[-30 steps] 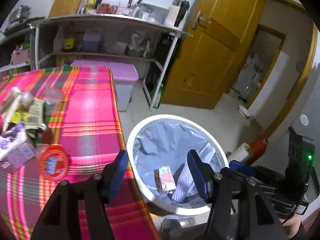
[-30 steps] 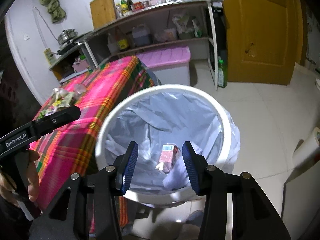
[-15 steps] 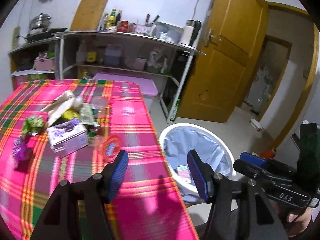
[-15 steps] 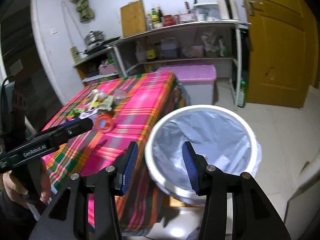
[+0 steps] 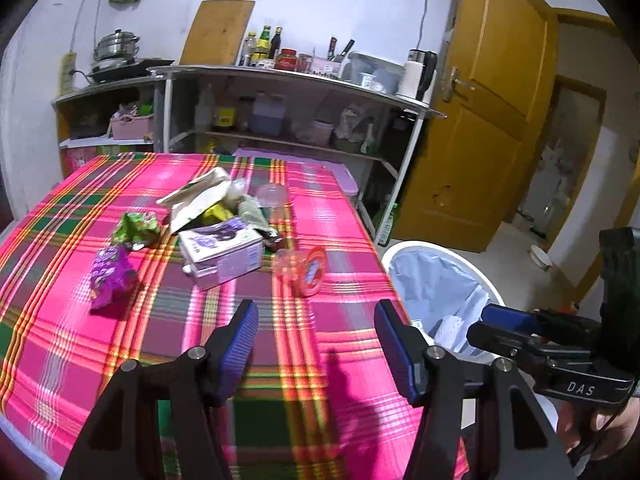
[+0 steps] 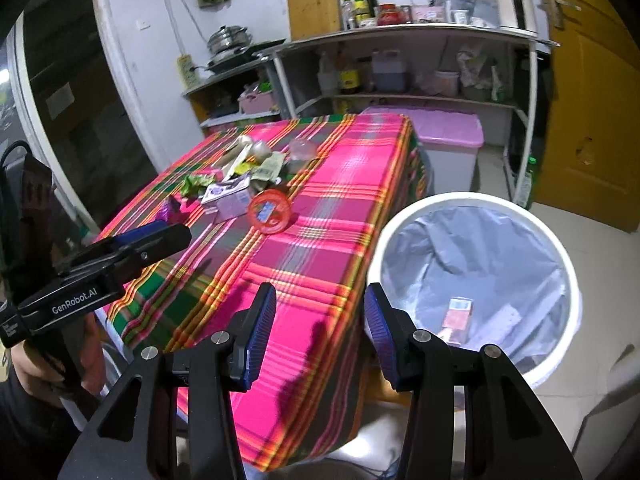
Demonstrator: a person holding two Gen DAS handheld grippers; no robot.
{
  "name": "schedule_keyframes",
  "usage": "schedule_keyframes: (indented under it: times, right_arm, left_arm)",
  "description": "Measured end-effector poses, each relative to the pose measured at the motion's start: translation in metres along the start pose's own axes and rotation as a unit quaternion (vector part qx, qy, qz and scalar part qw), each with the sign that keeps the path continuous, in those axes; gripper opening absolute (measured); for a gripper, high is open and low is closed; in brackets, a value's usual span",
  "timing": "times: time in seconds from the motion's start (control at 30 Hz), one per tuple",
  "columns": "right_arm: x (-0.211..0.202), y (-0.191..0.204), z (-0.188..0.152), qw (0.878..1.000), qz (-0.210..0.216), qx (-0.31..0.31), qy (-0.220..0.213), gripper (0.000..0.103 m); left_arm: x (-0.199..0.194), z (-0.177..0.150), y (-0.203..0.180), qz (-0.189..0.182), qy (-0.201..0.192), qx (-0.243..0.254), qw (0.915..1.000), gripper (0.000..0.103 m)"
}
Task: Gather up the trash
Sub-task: 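Move both tools back toward the table items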
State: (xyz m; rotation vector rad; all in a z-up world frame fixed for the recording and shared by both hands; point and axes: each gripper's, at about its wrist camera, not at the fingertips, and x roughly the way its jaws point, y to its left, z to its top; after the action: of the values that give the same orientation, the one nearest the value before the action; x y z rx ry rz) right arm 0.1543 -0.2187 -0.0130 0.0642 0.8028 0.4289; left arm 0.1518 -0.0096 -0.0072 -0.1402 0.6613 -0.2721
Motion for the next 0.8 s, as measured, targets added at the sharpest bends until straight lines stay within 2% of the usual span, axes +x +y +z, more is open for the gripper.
schedule_keyframes:
  times: [0.37,0.4,0.47,0.5,0.8]
  right_arm:
    - [0.034,0.022,0.018,0.999,0.028,-0.044,0.013,0.048]
    - [0.038,0.023,0.020,0.998,0.030,-0.045,0.015,0.049]
    - [0.044,0.025,0.024,0.998,0.032,-0.049,0.015,0.060]
    - [0.047,0.026,0.026,0.998,0.033,-0.052,0.016,0.061]
    - [0.080,0.033,0.046,0.996,0.037,-0.077,0.026,0.062]
  left_arm:
    - [-0.006,-0.001,0.051,0.053,0.000,-0.040,0.9978,0.060]
    - [-0.006,0.000,0.058,0.062,-0.001,-0.045,0.9970,0.060]
    - [-0.007,0.003,0.068,0.073,-0.004,-0.054,0.9959,0.060]
    - [-0.007,0.005,0.075,0.080,-0.006,-0.059,0.9950,0.060]
    - [0.002,0.022,0.125,0.133,-0.009,-0.074,0.9883,0.065]
